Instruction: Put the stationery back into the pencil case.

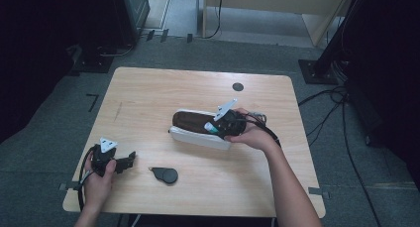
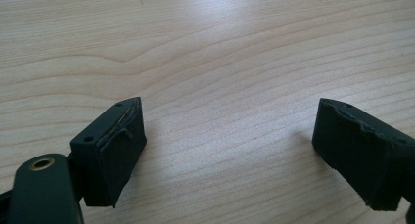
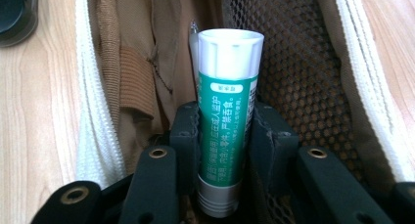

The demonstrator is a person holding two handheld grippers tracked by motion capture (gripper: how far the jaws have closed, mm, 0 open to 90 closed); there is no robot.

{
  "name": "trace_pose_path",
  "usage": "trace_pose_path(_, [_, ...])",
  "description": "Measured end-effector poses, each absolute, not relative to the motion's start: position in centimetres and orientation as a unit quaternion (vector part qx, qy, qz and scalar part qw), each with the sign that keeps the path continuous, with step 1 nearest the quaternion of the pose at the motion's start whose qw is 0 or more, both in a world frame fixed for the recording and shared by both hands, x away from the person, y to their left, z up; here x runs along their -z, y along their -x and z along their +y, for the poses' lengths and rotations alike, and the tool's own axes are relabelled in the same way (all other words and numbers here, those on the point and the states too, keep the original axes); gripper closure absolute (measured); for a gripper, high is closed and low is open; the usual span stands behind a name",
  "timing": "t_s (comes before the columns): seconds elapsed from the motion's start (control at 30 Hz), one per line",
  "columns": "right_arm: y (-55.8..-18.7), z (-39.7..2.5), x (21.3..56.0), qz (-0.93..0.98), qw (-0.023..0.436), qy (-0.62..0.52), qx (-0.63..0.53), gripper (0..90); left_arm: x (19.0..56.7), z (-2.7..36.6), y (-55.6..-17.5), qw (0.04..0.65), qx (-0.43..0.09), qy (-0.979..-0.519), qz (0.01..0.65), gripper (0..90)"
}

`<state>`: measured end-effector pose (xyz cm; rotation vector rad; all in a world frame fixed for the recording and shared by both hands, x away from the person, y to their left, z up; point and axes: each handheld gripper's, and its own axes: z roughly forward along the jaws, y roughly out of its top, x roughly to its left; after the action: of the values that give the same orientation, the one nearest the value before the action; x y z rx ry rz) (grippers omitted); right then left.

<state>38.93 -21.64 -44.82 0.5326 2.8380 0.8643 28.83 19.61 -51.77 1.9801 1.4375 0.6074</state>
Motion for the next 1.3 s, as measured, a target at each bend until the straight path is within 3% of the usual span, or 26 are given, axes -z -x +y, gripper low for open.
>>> trace_pose_path(0.17, [-39.0,-21.7,44.9,0.936,0.067,-0.177,-0.296,65.6,51.8,19.6,-28.8,0.306,-0.229,-0.747,0.543,12.5])
trace_pose_path(0.37, [-38.9,-21.9,45.0,0.933,0.071,-0.177,-0.306,73.3,51.8,19.6,-28.8,0.306,-0.229,-0.748,0.543,12.5])
trace_pose_path(0.63, [-38.6,-22.4,44.4,0.923,0.082,-0.185,-0.328,70.4,51.8,19.6,-28.8,0.306,-0.229,-0.748,0.542,12.5])
trace_pose_path(0.77, [-38.3,-22.7,43.3,0.911,0.094,-0.192,-0.352,67.0,51.8,19.6,-28.8,0.306,-0.229,-0.748,0.542,12.5])
trace_pose_path(1.3, [-35.6,-22.8,38.8,0.860,0.131,-0.213,-0.446,39.9,51.8,19.6,-28.8,0.306,-0.230,-0.748,0.542,12.5])
